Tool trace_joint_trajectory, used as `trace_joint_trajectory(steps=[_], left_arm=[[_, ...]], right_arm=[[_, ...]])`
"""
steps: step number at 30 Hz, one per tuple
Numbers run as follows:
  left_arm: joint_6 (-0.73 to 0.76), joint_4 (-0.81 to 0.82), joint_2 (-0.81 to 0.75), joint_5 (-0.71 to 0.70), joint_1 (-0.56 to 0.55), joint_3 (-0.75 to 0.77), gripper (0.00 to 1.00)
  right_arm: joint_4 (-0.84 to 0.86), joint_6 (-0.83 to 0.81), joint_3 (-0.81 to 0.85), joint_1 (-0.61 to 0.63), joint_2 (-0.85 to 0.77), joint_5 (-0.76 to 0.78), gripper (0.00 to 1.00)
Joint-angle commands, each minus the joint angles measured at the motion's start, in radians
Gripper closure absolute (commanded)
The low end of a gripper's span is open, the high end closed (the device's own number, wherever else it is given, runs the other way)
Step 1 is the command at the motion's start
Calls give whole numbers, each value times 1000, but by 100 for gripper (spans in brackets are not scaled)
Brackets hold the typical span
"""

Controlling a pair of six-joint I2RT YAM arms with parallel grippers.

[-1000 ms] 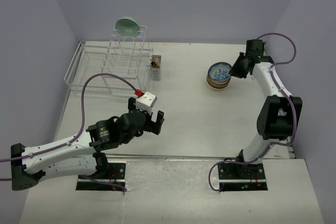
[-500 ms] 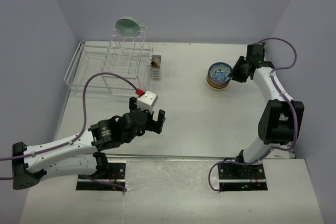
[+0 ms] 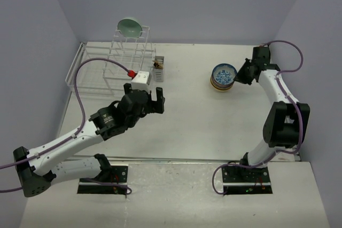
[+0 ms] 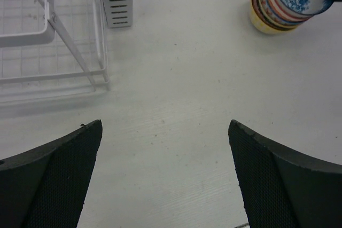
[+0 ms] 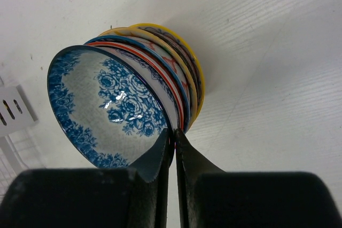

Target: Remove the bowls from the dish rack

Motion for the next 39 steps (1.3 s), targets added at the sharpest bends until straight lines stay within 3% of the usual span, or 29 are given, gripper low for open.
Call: trace_joint_trajectory(steps=[1,4,6,7,11,17,20,22,25,32,39], left_arm=[[-24,14,15,-3,15,90,0],[-11,11,38,-4,17,150,0],[-10,11,53,-23,23,193,0],[-13,9,58,-33,24,208,0],[-48,11,90,-66,75,296,0],[-162,92,168,195,352,474,0],[-241,120,262,330,519,566,0],[-376,120,337,468,619,625,0],[-484,208,391,523,690,617,0],[-646,301,555,479,747,702,0],[-703,382,693,316,757,736,0]], right_arm=[[29,-1,11,-8,-13,-26,95],[28,-2,13,-11,-2,-41,94],[29,1,13,-9,-13,-44,86],[28,1,21,-9,-17,-46,74],[-9,1,48,-11,-79,-50,63],[-75,-10,102,-11,-241,-78,57],[-66,-19,79,-9,-345,-173,54],[-58,-24,44,-9,-423,-234,51],[-43,-28,-8,-9,-490,-300,49],[-29,-36,-76,-11,-611,-409,48],[-25,-11,-96,-8,-732,-517,48]])
